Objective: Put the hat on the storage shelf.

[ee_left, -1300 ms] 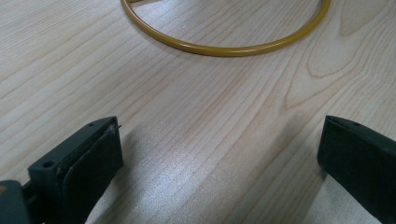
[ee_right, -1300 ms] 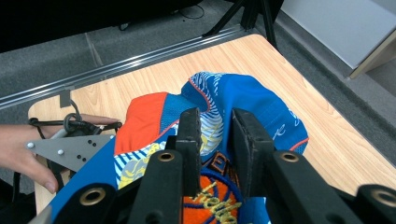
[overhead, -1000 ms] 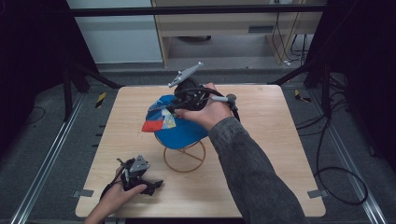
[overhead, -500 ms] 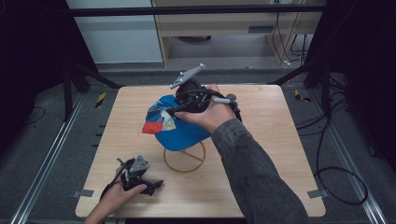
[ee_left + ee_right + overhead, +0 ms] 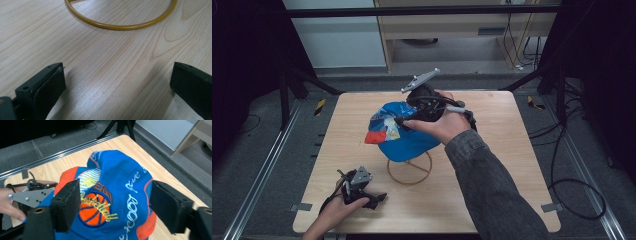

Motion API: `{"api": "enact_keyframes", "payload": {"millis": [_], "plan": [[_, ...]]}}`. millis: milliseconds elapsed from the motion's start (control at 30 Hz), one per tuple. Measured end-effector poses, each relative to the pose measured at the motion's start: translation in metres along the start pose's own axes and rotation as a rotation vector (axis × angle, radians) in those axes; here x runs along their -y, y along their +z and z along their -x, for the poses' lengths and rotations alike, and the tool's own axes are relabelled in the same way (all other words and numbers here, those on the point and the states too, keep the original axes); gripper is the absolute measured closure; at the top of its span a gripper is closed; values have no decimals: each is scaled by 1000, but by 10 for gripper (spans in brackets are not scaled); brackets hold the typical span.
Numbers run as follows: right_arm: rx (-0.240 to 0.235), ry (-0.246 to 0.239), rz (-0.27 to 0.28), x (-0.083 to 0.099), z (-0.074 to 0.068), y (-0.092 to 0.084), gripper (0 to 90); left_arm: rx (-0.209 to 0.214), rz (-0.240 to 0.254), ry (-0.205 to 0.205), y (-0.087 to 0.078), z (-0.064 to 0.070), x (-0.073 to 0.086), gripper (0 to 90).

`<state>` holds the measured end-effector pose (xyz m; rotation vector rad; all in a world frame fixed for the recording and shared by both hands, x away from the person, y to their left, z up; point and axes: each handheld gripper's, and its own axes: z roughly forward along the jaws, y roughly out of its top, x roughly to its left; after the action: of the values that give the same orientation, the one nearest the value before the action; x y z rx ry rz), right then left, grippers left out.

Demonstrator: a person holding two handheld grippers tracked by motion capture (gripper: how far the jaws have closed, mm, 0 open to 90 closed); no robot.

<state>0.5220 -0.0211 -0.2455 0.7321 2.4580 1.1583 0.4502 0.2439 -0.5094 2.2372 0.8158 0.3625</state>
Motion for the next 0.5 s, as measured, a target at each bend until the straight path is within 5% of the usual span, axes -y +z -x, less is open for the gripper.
{"api": "enact_keyframes", "payload": {"millis": [500], "plan": [[94, 86, 39, 25, 22, -30, 81, 0, 0, 0, 0, 0, 0, 0]]}}
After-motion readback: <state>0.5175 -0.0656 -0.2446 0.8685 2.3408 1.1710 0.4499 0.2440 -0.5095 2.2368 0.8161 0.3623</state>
